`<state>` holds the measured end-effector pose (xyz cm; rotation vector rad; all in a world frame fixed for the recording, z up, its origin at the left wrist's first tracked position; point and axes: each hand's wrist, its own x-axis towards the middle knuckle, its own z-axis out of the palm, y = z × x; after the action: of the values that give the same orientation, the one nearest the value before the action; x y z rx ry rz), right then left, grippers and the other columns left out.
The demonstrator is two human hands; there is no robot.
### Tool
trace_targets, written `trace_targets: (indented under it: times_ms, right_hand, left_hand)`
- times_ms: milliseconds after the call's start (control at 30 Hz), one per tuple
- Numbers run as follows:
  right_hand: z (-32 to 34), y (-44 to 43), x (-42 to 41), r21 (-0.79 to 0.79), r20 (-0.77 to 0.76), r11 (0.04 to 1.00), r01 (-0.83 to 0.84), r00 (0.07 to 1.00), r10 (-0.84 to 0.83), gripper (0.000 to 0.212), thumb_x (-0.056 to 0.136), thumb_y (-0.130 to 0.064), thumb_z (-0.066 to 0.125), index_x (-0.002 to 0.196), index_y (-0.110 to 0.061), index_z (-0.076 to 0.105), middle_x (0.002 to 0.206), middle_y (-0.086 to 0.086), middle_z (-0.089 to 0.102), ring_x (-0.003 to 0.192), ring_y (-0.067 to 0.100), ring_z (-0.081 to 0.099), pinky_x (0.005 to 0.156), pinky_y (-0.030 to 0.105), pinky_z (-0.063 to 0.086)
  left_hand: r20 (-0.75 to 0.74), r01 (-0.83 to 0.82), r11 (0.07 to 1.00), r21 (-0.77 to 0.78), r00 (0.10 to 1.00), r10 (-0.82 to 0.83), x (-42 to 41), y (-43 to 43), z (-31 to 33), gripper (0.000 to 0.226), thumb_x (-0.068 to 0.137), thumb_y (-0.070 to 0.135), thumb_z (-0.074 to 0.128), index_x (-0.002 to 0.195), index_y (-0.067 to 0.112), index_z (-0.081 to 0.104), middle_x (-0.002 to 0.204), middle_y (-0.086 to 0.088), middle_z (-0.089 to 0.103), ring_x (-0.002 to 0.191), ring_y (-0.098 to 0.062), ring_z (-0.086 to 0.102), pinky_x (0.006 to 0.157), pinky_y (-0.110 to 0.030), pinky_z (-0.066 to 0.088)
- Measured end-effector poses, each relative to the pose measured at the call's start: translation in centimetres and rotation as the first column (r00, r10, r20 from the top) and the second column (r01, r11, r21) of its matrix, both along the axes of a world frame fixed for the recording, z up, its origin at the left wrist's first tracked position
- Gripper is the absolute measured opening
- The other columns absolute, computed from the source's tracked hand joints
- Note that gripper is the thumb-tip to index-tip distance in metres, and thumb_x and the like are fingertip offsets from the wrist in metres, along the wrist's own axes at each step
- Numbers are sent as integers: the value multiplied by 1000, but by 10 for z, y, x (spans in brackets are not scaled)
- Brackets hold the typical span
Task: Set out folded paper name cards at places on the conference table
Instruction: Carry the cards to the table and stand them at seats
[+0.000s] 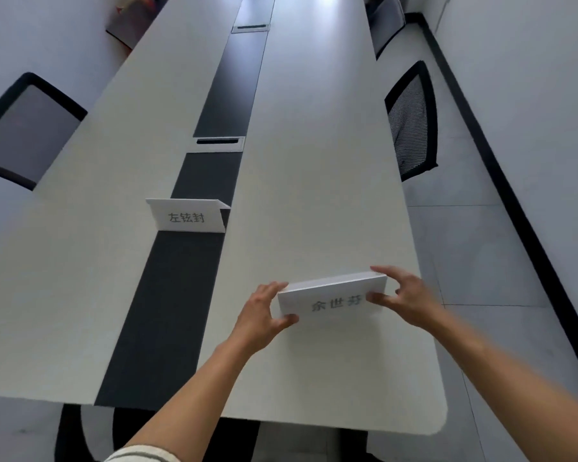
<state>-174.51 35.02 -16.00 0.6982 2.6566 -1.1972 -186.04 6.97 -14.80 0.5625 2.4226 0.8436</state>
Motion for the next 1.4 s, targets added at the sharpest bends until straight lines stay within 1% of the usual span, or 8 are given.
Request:
trace_targets:
  times_ms: [100,267,433,700,833,1000,1200,1400]
  right_hand:
    - [-5,10,-7,-53,14,998,-26,1000,27,55,73,-45,75,124,-33,59,126,-7,61,97,11,53,80,28,42]
    - [1,18,-10,-116,-86,989,-90,993,80,62,64,-66,68,117,-35,63,122,-8,65,109,15,59,90,38,50]
    - [56,15,-19,-244,-280,960,-138,958,66,50,59,-66,68,104,-42,63,110,-20,66,106,-4,57,82,11,44]
    - [90,-19,-16,-639,-251,737,-221,965,72,42,72,-40,76,103,-13,69,97,12,75,87,29,72,72,41,60]
    - [64,-14,-14,-529,-253,837,-140,968,2,80,53,-77,68,113,-23,64,99,3,74,88,15,71,79,33,57]
    - [5,15,-12,-210,-35,971,-114,993,109,101,56,-56,81,143,-30,36,136,-5,47,125,18,45,102,40,39]
    - [-24,18,-13,-214,19,968,-135,990,142,60,64,-36,83,119,-31,59,123,7,63,102,24,57,82,32,45]
    - [8,20,-22,-185,-112,961,-207,976,189,84,46,-70,72,117,-26,64,116,-5,65,103,19,60,89,32,45]
  left_hand:
    - [6,-90,995,39,996,90,1,8,-5,46,84,29,66,128,25,54,130,5,55,114,-17,54,96,-23,40]
    - [42,-147,985,87,989,144,5,9,5,39,86,25,65,124,25,58,134,6,54,123,-14,49,103,-27,37]
    - [151,-267,929,256,960,234,19,-6,51,29,84,34,65,113,36,59,127,24,53,120,-6,48,102,-30,38]
    - [479,-600,622,503,793,377,79,-23,97,57,65,44,70,111,15,55,101,-9,71,93,-27,70,72,-32,58]
    - [572,-742,506,440,666,479,97,-36,84,61,58,40,77,108,11,58,101,-16,72,91,-34,70,73,-42,57]
    - [654,-848,371,378,528,542,117,-66,75,45,74,27,74,111,9,57,104,-21,70,93,-38,67,78,-46,55]
    - [683,-899,273,343,438,584,138,-91,70,40,77,25,64,113,10,55,106,-24,69,96,-42,65,88,-54,51]
    - [691,-904,239,354,425,585,147,-103,74,41,78,24,64,115,10,53,108,-25,68,100,-44,64,90,-55,50]
